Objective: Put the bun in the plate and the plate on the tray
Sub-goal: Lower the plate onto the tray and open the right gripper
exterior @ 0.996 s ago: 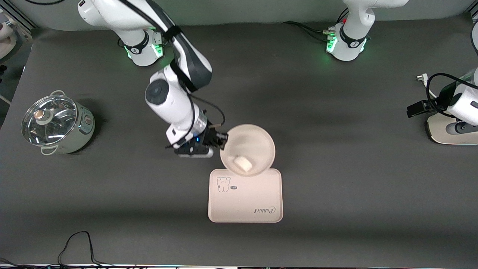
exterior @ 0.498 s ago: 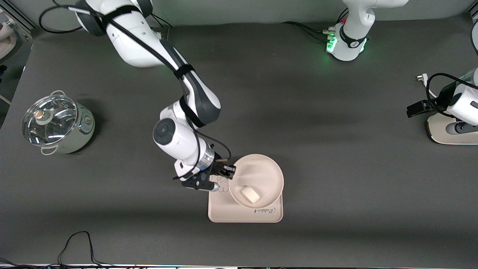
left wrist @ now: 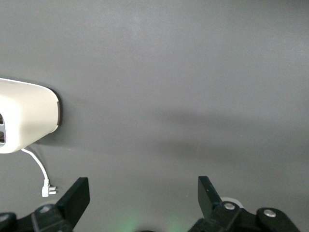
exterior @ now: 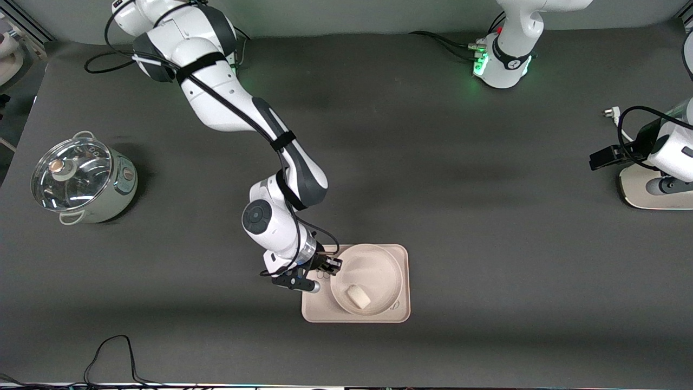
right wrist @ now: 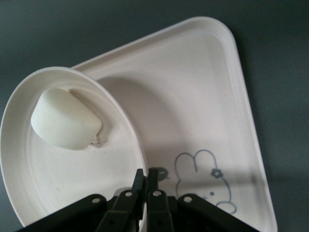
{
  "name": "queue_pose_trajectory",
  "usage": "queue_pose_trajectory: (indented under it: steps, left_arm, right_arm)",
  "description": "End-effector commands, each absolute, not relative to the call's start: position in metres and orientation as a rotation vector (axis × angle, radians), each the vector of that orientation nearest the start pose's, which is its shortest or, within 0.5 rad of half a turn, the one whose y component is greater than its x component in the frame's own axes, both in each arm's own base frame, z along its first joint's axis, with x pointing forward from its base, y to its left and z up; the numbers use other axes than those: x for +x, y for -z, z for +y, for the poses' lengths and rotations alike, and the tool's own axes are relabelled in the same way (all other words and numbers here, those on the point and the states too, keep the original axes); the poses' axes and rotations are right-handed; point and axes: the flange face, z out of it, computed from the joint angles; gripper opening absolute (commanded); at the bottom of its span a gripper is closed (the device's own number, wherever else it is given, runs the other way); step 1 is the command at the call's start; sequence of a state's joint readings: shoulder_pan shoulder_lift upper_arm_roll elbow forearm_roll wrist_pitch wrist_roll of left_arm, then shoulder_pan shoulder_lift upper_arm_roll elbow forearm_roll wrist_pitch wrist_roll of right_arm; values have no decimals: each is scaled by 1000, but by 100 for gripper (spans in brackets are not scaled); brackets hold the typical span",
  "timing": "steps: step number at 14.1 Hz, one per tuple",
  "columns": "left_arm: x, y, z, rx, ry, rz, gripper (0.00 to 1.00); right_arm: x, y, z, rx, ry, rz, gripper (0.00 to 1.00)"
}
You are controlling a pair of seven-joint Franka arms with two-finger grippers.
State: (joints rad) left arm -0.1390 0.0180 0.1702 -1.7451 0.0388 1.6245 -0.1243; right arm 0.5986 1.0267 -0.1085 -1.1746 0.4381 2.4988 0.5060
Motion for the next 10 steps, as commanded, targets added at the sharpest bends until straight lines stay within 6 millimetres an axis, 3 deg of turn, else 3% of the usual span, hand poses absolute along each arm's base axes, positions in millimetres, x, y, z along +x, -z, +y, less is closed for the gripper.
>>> queue_pose_trajectory:
  steps: [1,3,4,5,6,9,10]
  left_arm:
    - [549,-539,18,-3082,-220,-209,100]
    - [549,-539,19,-3082,-223,-209,100]
    - [549,-539,19,-3082,-223,-211,100]
    - [549,-539,19,-3082,-223,-211,100]
    - [549,-539,18,-3082,-222,-209,100]
    - [549,-539,18,-3082,-222,-209,100]
    - [549,-539,18,-3082,-222,-209,100]
  right_arm:
    - [689,-185,394,-2740,233,344,0]
    - [689,-185,394,-2739,228,347,0]
    - [689,-186,394,-2740,223,346,20]
    - [690,-190,392,-2736,225,352,86]
    - [691,-197,392,-2732,233,350,100]
    - [690,-226,386,-2753,153,336,100]
    - [690,-245,383,-2762,113,322,100]
